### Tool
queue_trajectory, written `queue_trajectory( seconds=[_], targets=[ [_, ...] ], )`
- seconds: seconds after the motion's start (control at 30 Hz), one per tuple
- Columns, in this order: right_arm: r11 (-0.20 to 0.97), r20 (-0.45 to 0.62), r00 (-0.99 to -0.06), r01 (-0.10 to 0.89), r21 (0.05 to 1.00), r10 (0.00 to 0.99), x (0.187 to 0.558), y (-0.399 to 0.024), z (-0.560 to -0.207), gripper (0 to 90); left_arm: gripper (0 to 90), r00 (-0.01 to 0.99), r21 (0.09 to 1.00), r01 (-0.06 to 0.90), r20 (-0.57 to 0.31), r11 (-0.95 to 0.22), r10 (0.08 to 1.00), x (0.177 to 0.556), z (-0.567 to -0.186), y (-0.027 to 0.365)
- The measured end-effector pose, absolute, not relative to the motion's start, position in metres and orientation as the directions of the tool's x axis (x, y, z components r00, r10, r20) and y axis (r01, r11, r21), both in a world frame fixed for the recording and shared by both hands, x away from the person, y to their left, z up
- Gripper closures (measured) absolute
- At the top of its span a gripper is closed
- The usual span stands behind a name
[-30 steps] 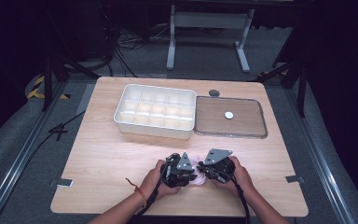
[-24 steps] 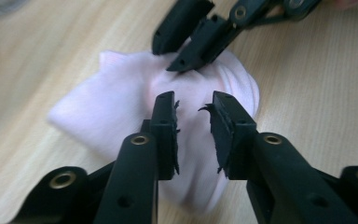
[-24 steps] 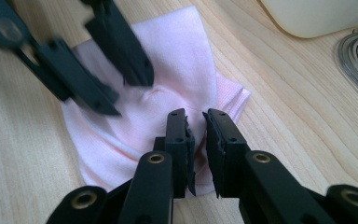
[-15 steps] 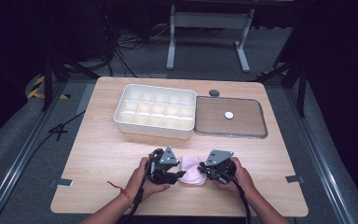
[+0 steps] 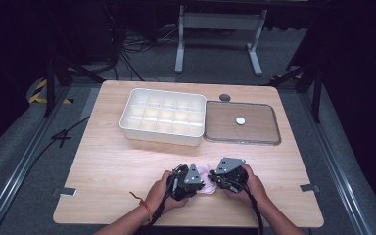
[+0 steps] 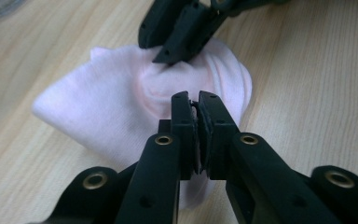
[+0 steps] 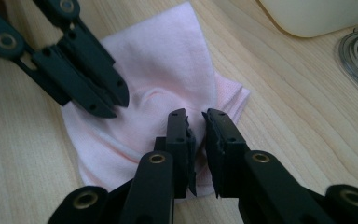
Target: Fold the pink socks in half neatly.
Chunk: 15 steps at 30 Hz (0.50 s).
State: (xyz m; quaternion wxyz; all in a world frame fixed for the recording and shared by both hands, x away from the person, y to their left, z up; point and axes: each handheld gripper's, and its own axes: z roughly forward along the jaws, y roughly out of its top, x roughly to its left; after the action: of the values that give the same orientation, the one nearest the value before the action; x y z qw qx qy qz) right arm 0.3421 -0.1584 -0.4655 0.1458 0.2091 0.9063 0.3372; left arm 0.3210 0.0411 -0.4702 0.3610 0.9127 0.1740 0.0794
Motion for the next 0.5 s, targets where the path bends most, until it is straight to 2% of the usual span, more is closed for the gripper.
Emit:
queue_trajectory(
  seconds=[0.23,0.43,0.5],
  targets=[
    [0.628,-0.100,-0.874,0.258,0.735,0.476,0.338,-0.154,-0.454,85.9,85.3,0.927,0.691,0.265,0.009,-0.672,0.375,0.322,-0.472,0.043],
    [0.678,-0.103,-0.893,0.253,0.690,0.438,0.336,-0.146,-0.466,87.7,85.9,0.928,0.685,0.264,0.010,-0.679,0.371,0.322,-0.472,0.044],
    [0.717,-0.168,-0.890,0.216,0.663,0.424,0.334,-0.146,-0.465,87.9,86.2,0.930,0.683,0.258,0.016,-0.683,0.367,0.322,-0.471,0.044]
  ],
)
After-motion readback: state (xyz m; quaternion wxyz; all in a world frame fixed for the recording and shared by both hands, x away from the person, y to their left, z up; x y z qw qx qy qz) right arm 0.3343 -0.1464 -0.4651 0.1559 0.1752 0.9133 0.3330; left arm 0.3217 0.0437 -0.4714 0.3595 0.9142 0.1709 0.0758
